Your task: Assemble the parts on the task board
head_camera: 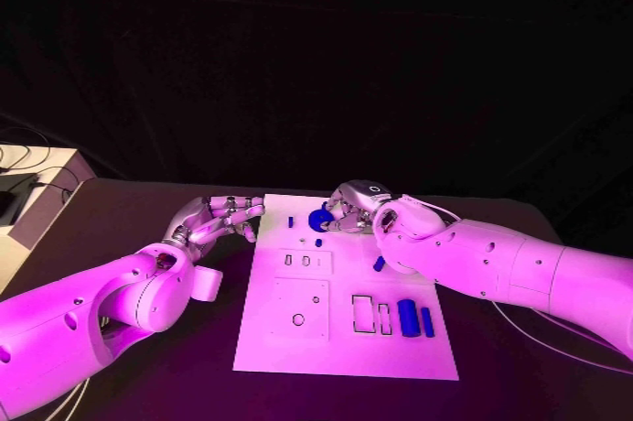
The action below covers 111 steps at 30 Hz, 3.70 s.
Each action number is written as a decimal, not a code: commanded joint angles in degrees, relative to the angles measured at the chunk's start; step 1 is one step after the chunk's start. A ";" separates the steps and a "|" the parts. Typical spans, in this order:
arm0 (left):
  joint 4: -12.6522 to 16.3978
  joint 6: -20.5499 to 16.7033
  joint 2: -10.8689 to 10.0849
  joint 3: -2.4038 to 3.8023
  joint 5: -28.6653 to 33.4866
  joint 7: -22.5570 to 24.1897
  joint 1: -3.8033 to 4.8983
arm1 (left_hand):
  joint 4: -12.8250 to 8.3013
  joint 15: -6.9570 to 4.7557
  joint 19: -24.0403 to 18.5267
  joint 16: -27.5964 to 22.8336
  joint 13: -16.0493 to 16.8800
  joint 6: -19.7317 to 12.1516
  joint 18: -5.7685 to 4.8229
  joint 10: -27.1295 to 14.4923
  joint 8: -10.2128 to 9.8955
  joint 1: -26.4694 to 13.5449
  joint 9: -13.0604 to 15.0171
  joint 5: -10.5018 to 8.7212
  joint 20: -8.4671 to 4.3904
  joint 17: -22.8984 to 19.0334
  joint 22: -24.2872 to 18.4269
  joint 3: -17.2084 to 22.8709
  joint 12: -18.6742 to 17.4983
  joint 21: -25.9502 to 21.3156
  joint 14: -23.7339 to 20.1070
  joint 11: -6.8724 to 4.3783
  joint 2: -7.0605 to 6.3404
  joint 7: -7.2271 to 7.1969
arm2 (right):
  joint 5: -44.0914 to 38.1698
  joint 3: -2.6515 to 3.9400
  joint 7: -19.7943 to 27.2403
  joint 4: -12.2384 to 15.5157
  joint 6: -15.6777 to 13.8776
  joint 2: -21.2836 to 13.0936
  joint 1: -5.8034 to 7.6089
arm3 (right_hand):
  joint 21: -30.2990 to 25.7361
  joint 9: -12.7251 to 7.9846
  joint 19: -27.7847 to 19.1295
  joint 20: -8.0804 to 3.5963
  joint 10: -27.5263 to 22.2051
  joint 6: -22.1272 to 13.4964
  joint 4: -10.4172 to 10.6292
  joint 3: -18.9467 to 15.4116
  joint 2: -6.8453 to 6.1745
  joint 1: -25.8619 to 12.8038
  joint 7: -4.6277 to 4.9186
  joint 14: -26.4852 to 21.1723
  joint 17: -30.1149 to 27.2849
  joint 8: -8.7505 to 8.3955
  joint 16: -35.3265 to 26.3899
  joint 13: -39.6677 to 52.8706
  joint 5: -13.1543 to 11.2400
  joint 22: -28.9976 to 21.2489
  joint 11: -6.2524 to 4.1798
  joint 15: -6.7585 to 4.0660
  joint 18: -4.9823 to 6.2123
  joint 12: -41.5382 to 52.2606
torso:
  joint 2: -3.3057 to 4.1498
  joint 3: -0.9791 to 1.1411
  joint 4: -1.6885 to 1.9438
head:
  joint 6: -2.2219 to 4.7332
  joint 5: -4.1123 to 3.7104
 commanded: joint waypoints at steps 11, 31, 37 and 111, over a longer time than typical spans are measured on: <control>-0.07 0.62 0.01 0.04 -0.19 0.41 0.01 | -0.18 0.01 0.39 -0.19 0.03 -0.10 0.77 -0.55 -0.16 -0.22 0.03 -0.19 -0.05 0.05 -0.09 0.00 0.26 0.05 0.06 0.08 0.06 0.13 | 0.93 -0.06 1.35 1.71 -2.07 -2.23 -0.18 | -0.23 0.04 0.18 0.18 -0.07 0.45 -1.28 0.18 1.43 -0.27 -0.36 -0.02 -0.08 -0.11 0.01 -0.04 0.97 5.32 -0.05 0.39 1.05 0.38 | 0.05 0.00 -0.01 | 0.18 0.10; -0.69 0.63 -0.25 0.03 -0.12 0.61 -0.01 | -0.20 -0.02 0.30 -0.26 0.04 -0.07 0.74 0.10 -0.17 -0.18 0.02 -0.20 -0.04 0.04 -0.25 -0.05 0.33 0.11 -0.02 0.00 -0.01 0.32 | 26.31 0.83 21.98 6.49 -5.63 -15.94 -0.10 | -2.54 -0.13 -0.80 0.17 -1.59 0.89 -9.97 0.75 3.42 9.04 0.08 -0.35 -1.65 -0.12 -1.60 -1.01 -3.55 4.96 0.02 0.37 0.99 -1.11 | -0.22 0.63 -0.90 | 1.04 -0.36; -1.22 0.71 -0.08 0.03 -0.13 0.55 -0.01 | -0.22 -0.07 0.27 -0.28 0.04 0.05 0.72 0.42 -0.14 -0.10 0.04 -0.20 -0.07 0.04 -0.28 0.02 0.31 0.12 -0.03 -0.09 0.06 0.25 | 31.96 0.86 26.42 3.33 -3.18 -18.60 -0.09 | -3.49 -0.12 -1.24 0.21 -1.96 0.74 -11.21 -1.00 3.42 10.14 0.12 -0.41 -2.21 -0.11 -2.47 -1.56 -5.13 4.77 0.08 0.39 1.00 -1.51 | -0.40 1.30 -1.21 | 1.30 -0.75; -0.67 1.85 -0.39 0.03 -2.97 -0.93 0.02 | -0.49 3.91 0.17 -33.00 -0.02 -0.40 -0.61 -2.62 -0.17 0.35 0.02 -0.21 4.72 -16.59 -16.15 -0.50 0.29 -24.44 0.14 1.69 -0.19 0.69 | 29.39 0.56 25.54 -10.56 4.28 -13.18 -4.46 | -3.95 -0.16 -0.89 0.01 -1.87 2.07 -11.40 -0.40 6.12 9.93 -0.32 -0.16 -1.12 -0.11 -2.82 -1.81 -4.63 4.78 -0.26 0.14 0.97 -0.26 | -0.89 3.00 -1.32 | -1.30 -1.49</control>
